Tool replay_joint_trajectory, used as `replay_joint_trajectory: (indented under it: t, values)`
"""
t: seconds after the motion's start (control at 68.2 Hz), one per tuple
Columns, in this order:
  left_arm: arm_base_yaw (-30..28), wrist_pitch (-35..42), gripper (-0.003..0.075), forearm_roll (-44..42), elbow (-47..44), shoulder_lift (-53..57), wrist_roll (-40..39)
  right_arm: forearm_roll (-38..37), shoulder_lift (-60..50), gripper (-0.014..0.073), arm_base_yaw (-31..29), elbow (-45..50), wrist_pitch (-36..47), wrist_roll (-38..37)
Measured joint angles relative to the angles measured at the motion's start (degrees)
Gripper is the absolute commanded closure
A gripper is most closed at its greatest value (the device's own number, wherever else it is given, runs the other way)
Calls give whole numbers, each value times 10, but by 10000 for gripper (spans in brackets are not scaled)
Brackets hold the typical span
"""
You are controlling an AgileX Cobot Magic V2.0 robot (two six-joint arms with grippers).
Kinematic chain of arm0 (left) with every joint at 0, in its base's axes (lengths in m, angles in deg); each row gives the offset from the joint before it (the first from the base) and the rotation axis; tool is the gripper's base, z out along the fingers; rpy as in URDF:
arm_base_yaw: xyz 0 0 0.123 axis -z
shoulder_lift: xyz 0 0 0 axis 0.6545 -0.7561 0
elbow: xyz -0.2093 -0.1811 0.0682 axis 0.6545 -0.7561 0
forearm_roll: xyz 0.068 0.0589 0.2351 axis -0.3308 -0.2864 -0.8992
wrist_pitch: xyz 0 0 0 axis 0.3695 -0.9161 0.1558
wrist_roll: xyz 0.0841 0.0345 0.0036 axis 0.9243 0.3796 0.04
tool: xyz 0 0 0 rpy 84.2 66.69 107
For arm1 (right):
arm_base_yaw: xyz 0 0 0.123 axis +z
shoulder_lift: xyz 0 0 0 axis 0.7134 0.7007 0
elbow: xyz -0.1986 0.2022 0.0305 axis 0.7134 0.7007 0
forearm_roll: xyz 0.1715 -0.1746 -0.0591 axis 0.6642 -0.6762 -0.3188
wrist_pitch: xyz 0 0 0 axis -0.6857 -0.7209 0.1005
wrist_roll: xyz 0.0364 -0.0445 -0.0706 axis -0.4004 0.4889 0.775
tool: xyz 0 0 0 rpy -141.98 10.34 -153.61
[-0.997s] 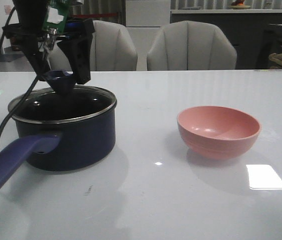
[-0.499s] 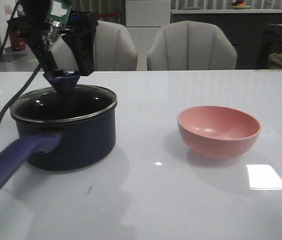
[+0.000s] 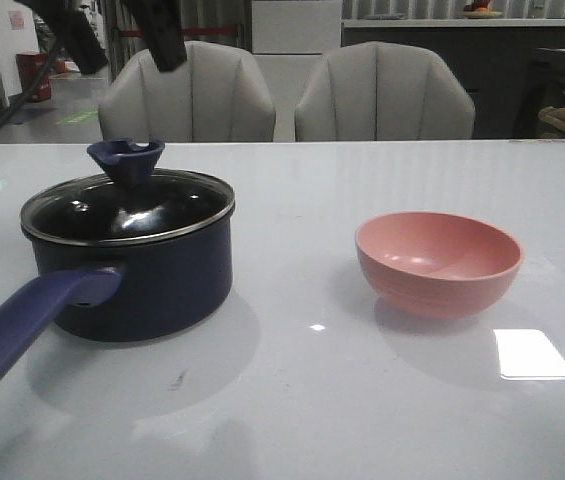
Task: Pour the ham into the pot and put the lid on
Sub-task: 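Move the lid over the saucepan and lower it onto the rim, then open the left gripper and raise it off the lid knob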
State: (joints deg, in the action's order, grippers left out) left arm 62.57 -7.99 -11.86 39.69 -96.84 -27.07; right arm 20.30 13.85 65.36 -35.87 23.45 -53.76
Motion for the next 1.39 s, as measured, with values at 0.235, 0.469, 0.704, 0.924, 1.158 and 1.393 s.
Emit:
replay_joint_trajectory:
  t: [0.235,0.469,0.704,0.924,1.158,1.393]
  values:
    - [-1,68,168,-6,-127,148,0,0,0,435,0,0,0,0]
    - [-1,181,168,-8,-315,309,0,0,0,435,0,0,0,0]
    - [-2,275,168,-1,-493,477,1,0,0,435,0,0,0,0]
    - [-2,361,171,1,-657,676,1,0,0,435,0,0,0,0]
    - [-2,417,397,2,-783,887,1,0,0,435,0,0,0,0]
    - [-2,473,601,2,-857,978,2,0,0,435,0,0,0,0]
